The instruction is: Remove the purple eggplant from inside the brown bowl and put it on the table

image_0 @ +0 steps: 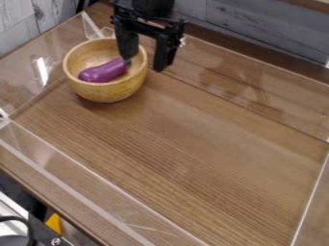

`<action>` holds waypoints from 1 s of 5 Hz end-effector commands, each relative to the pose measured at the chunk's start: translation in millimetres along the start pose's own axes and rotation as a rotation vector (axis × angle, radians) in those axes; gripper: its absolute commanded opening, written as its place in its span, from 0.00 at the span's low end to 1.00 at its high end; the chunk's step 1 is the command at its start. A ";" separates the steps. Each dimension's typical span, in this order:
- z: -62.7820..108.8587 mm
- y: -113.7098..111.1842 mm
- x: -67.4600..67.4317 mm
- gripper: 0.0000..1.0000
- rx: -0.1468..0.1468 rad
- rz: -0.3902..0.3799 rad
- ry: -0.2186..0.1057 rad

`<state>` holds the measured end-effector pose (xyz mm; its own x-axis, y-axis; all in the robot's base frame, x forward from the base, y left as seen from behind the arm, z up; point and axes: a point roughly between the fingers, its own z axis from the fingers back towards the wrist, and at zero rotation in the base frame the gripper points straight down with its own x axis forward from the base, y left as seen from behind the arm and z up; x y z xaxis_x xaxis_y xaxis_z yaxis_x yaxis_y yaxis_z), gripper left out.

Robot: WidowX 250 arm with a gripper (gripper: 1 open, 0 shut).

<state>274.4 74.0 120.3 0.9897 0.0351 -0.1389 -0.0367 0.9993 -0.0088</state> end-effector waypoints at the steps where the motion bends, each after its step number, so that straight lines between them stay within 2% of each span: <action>1: 23.6 20.9 5.5 1.00 0.032 -0.002 -0.087; 2: 24.0 35.9 9.3 1.00 0.034 0.003 -0.089; 5: 11.7 45.8 15.0 1.00 0.039 -0.014 -0.061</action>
<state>282.8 114.0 113.2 0.9906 0.0138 -0.1364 -0.0138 0.9999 0.0005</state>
